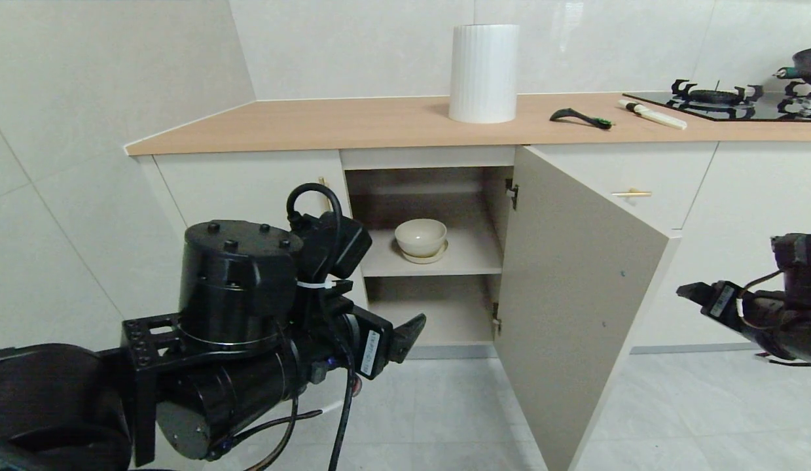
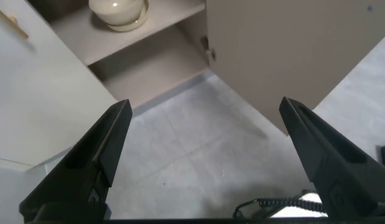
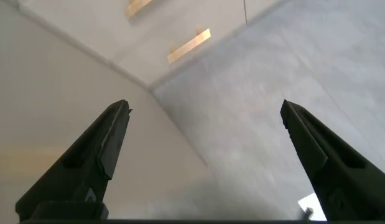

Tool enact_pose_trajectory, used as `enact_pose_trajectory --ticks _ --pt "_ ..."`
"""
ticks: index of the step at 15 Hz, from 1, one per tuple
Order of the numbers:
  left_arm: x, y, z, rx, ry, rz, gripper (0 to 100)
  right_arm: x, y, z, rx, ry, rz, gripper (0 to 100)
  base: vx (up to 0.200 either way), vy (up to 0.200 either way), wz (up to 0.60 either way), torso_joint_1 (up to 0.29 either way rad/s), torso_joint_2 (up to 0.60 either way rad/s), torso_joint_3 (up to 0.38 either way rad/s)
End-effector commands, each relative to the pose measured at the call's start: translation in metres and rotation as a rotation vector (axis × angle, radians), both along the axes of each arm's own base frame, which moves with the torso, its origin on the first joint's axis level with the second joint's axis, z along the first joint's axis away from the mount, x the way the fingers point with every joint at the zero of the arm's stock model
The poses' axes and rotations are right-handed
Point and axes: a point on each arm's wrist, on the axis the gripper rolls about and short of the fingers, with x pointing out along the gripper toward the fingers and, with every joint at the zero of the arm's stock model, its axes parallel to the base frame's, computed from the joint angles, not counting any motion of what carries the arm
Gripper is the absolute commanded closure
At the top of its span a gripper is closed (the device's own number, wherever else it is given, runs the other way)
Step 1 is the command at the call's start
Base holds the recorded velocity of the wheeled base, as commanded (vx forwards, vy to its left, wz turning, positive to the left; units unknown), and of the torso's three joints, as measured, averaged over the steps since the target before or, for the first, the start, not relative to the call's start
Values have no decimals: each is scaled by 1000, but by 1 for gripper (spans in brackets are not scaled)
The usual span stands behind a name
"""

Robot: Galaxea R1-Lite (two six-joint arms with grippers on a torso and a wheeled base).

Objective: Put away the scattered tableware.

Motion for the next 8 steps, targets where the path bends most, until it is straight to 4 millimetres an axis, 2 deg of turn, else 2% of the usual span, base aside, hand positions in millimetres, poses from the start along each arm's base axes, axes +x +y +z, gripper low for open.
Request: enact_pose_trajectory --ticks 1,8 --pt "-5 4 9 -21 -24 0 0 35 -1 -19 8 38 4 0 0 0 0 0 0 0" --pt "-6 7 15 -37 -40 1 0 34 20 -20 57 43 147 0 0 0 0 0 0 0"
